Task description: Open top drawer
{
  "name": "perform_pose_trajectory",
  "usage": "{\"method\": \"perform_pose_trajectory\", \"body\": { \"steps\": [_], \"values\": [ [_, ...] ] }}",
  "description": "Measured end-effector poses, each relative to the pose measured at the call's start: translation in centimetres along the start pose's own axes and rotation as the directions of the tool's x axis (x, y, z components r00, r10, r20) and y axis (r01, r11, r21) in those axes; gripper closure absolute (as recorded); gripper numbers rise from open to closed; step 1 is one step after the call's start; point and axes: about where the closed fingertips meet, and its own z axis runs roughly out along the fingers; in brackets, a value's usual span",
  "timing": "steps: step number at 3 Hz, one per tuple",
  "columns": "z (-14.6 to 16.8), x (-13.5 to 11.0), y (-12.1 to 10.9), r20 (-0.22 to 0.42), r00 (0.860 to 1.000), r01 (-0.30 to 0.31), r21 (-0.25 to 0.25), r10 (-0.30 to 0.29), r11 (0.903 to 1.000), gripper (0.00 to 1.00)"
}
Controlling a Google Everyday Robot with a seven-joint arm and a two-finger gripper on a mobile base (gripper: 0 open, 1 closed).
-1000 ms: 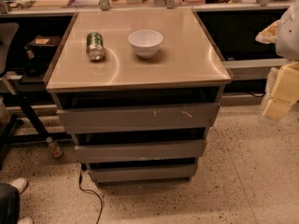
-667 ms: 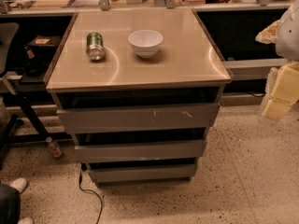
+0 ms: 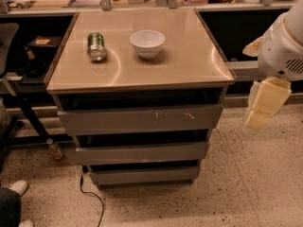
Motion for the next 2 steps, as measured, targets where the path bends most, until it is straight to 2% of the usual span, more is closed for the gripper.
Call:
{"method": "perform_pose_trajectory", "body": {
  "steps": [2],
  "values": [
    [7.7, -2.6, -0.3, 0.019, 0.999, 0.035, -0.054, -0.034, 0.9979, 0.00]
  ]
}}
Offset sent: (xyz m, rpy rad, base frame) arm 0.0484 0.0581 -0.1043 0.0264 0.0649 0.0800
